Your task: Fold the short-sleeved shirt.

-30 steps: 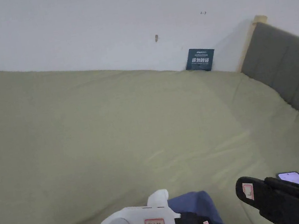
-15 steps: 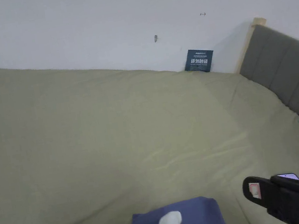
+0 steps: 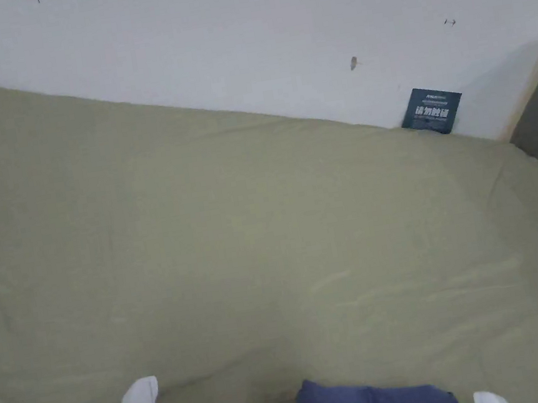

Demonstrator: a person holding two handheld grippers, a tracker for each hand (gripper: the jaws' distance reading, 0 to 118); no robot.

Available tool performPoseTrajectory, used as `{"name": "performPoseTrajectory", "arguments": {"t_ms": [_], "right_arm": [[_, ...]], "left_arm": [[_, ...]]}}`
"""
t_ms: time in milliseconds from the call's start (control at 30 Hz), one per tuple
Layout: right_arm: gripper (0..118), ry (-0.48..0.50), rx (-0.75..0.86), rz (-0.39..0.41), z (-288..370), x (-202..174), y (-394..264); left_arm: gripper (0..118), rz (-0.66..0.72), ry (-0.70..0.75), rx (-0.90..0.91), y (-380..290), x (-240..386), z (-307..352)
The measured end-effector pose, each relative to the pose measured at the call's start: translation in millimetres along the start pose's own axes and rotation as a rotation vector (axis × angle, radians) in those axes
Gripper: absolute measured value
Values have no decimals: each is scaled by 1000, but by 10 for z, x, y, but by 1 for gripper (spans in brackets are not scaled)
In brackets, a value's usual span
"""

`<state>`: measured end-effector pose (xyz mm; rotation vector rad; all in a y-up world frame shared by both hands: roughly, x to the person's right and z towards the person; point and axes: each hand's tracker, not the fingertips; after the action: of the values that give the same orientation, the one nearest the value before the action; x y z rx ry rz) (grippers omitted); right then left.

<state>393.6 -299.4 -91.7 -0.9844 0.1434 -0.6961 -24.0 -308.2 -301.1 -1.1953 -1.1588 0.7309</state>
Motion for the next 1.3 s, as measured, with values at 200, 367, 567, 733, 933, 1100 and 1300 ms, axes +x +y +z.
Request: {"name": "performPoseTrajectory", "arguments": {"t_ms": [200, 367, 567, 733, 933, 1100, 1300], "right_arm": [[1, 61, 25, -5, 90, 58, -41], [1, 72, 36, -10, 92, 59, -70], [1, 62, 44, -5, 101, 25, -86], [1, 41, 73, -2, 122, -33, -128], [1, -38, 129, 115, 222, -366, -193], [1, -21, 155, 164, 260, -730, -229], [1, 2, 158, 200, 55, -1060, -232]], "left_arm": [[65, 6, -60, -109, -122, -156, -386], [102, 111, -266, -89, -179, -231, -715], [101, 36, -212, -109, -187, -80, -1045], [20, -39, 36, -157, -142, 44, -1098], [20, -19, -23, -171, -42, 37, -917], [20, -91, -9, -216, 257, 106, -434], [20, -139, 98, -196, 692, -122, 819]]}}
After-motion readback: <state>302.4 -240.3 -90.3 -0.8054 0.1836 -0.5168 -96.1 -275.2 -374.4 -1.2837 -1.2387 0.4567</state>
